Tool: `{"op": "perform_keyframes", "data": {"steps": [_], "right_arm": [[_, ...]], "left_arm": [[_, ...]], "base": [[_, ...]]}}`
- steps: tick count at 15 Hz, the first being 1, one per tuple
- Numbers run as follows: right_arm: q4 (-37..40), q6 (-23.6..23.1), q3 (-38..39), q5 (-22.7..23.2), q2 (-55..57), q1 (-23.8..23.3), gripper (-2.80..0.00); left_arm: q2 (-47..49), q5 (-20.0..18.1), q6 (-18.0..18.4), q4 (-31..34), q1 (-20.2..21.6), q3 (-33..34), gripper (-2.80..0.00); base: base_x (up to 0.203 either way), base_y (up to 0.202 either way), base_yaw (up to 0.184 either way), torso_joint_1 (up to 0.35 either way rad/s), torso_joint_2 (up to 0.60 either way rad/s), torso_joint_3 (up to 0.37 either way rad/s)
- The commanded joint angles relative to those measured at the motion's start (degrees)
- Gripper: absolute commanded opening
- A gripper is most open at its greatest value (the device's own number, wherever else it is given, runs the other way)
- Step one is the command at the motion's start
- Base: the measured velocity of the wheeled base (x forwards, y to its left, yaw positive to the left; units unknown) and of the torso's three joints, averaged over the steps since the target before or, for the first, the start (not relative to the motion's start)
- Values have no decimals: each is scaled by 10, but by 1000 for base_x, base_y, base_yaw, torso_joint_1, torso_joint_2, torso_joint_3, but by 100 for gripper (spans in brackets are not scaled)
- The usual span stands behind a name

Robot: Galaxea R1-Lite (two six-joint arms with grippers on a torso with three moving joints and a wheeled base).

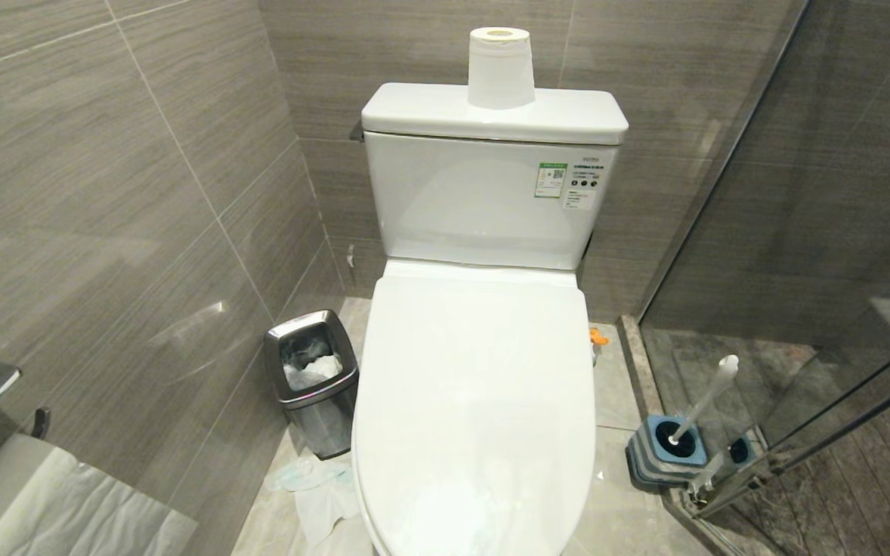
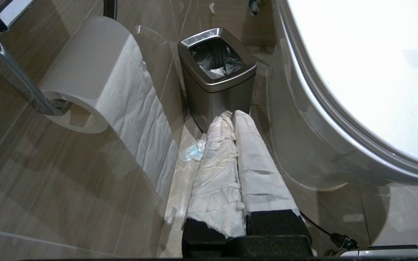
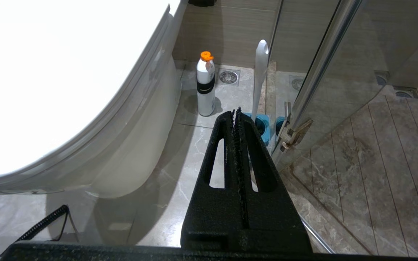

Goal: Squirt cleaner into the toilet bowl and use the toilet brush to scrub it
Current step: Use the left hand to lift the toilet lid slightly

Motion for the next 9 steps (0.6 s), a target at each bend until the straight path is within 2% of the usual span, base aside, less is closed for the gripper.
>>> {"op": "perform_keyframes", "data": {"steps": [1, 5, 6, 9], "right_arm": [[0, 0, 1, 0, 0, 0, -280], [0, 0, 1, 0, 0, 0, -280], [0, 0, 1, 0, 0, 0, -280], [0, 0, 1, 0, 0, 0, -280]], "left_arm": [[1, -1, 0, 1, 0, 0, -280], [1, -1, 6, -2, 0, 1, -280], [1, -4, 15, -3, 1, 1, -280], [1, -19, 73, -3, 0, 1, -280]], "base": [[0, 0, 0, 0, 0, 0], [0, 0, 0, 0, 0, 0], [0, 0, 0, 0, 0, 0], [0, 0, 0, 0, 0, 0]]}}
